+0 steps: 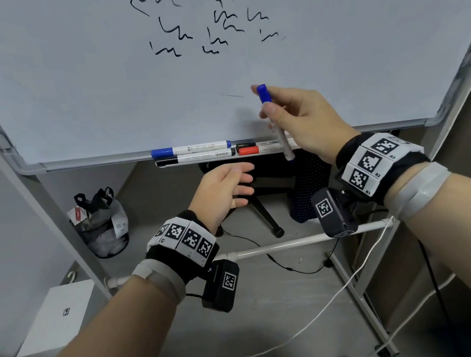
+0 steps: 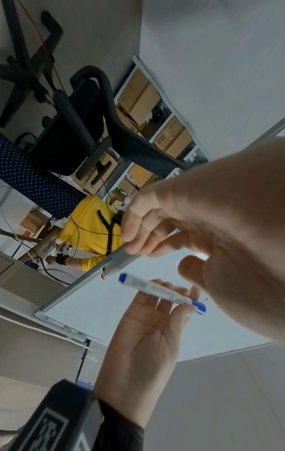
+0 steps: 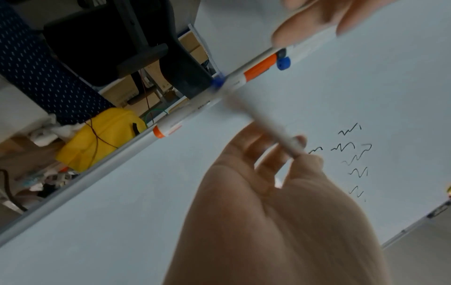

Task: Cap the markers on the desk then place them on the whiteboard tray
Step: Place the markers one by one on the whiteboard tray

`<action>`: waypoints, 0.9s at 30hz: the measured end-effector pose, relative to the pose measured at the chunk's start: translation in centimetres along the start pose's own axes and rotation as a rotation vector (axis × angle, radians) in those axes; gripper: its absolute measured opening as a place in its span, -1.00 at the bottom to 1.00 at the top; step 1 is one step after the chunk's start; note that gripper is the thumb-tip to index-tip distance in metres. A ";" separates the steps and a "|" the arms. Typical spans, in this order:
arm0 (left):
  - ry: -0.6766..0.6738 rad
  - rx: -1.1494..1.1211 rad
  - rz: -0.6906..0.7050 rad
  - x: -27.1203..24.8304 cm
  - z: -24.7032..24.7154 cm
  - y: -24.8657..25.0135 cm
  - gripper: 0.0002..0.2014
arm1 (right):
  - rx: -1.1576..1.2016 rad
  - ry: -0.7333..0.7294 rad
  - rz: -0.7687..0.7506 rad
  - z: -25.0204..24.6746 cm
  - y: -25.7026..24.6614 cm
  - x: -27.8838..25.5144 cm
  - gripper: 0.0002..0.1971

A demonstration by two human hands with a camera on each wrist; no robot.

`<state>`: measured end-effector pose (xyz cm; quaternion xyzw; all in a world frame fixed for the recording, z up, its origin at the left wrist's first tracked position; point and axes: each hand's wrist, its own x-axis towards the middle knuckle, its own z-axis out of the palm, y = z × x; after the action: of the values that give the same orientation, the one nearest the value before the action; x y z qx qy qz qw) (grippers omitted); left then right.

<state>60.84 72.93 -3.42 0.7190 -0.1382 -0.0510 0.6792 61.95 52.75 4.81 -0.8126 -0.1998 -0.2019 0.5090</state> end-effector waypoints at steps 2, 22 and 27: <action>0.024 0.000 -0.008 0.2 -0.1 -0.3 -0.68 | -0.039 0.073 0.000 -0.1 0.4 0.4 -0.62; 0.098 -0.003 -0.072 1.3 0.0 -1.9 -0.66 | -0.510 -0.004 -0.054 1.8 4.7 1.5 -0.78; 0.103 -0.023 -0.066 1.3 -0.1 -1.8 -0.64 | -0.511 0.006 -0.067 1.9 5.4 1.5 -0.82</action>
<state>62.32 72.76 -5.07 0.7170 -0.0789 -0.0377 0.6916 66.26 52.49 0.82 -0.9072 -0.1674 -0.2651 0.2806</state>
